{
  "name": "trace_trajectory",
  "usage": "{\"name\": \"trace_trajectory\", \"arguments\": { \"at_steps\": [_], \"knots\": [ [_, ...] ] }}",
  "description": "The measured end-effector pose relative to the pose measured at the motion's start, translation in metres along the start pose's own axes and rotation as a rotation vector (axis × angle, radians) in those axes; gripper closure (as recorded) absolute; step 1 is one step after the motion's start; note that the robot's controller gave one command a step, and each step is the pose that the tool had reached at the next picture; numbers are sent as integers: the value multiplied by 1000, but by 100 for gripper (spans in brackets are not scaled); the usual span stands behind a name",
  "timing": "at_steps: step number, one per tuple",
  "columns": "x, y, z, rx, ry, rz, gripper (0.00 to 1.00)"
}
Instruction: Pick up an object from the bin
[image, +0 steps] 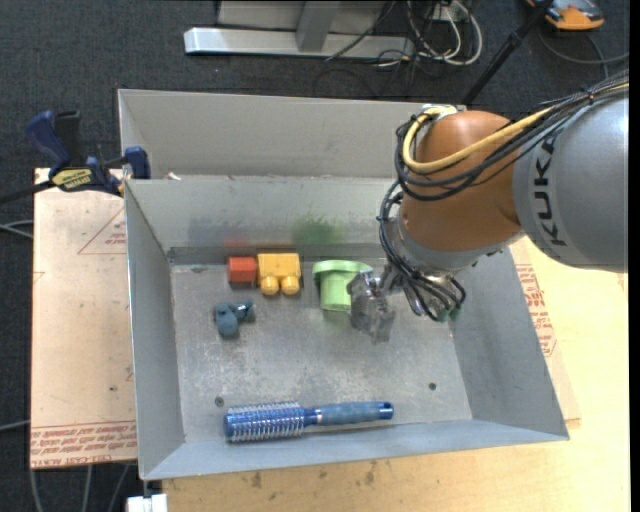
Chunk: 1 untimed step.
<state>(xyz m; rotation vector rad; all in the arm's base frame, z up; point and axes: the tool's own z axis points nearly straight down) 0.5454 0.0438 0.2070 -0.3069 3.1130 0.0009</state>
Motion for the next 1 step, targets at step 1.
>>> {"name": "trace_trajectory", "arguments": {
  "at_steps": [1],
  "knots": [
    [3, 0, 5, -1, 11, 0, 0]
  ]
}}
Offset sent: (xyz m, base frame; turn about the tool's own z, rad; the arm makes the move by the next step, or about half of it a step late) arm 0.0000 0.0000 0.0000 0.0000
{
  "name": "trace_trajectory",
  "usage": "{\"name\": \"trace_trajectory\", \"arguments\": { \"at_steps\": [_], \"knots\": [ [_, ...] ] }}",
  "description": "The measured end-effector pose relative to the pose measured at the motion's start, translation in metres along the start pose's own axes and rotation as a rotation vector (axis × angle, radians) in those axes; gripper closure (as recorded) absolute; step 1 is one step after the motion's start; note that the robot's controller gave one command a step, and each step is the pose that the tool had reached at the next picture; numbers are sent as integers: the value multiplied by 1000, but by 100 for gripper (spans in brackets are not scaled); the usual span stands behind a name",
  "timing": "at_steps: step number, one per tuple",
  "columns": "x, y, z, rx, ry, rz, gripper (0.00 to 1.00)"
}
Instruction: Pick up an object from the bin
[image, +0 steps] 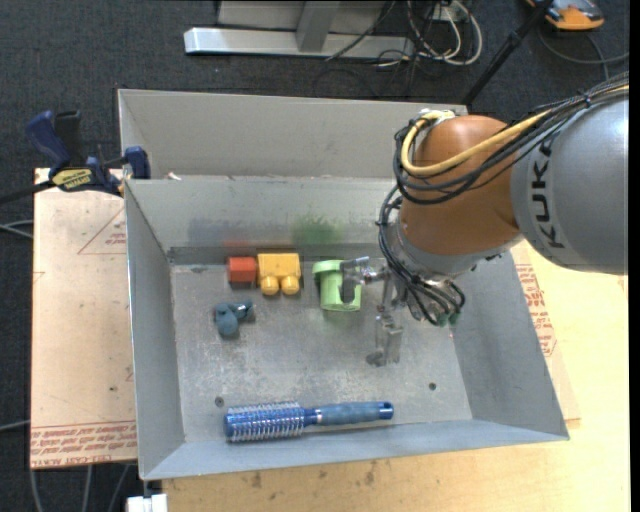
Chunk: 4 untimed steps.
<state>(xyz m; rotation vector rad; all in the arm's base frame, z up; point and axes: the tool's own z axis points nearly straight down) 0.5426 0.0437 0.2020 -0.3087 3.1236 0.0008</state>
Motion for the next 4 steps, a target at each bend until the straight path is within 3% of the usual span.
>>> {"name": "trace_trajectory", "arguments": {
  "at_steps": [1, 2, 3, 4],
  "knots": [
    [-51, -47, 90, 0, 1, -214, 0],
    [-94, -90, 134, 0, -1, -128, 0],
    [-89, -135, 113, 2, -3, 64, 0],
    [-89, -134, 114, 0, -1, 63, 100]
  ]
}}
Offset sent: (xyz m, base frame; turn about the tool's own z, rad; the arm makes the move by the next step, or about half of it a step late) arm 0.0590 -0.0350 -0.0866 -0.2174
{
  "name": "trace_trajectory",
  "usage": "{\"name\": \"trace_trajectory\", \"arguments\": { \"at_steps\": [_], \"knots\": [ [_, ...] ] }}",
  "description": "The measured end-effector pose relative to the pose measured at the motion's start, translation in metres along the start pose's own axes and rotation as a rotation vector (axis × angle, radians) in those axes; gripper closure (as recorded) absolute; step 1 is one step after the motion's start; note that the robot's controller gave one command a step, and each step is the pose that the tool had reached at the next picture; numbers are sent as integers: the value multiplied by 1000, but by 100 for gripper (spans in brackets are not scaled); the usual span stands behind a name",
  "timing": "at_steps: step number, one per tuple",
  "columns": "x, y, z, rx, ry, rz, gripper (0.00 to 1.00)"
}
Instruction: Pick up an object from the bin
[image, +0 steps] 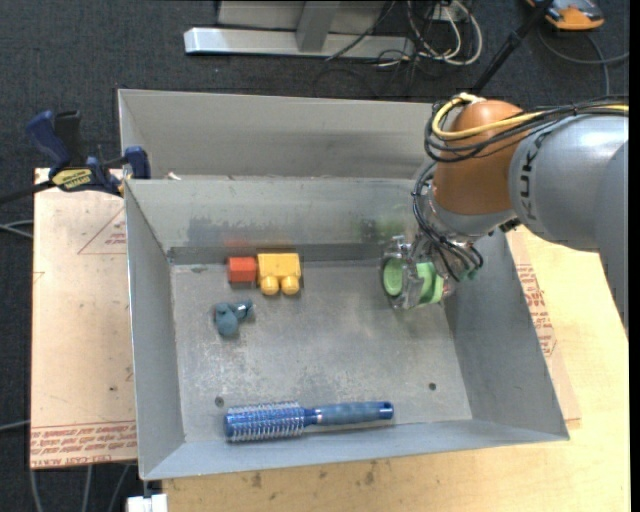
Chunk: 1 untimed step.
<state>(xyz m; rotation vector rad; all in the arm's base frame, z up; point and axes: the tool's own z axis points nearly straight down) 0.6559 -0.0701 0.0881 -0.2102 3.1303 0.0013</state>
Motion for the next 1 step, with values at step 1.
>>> {"name": "trace_trajectory", "arguments": {
  "at_steps": [1],
  "knots": [
    [12, 15, -157, 3, -9, 9, 100]
  ]
}}
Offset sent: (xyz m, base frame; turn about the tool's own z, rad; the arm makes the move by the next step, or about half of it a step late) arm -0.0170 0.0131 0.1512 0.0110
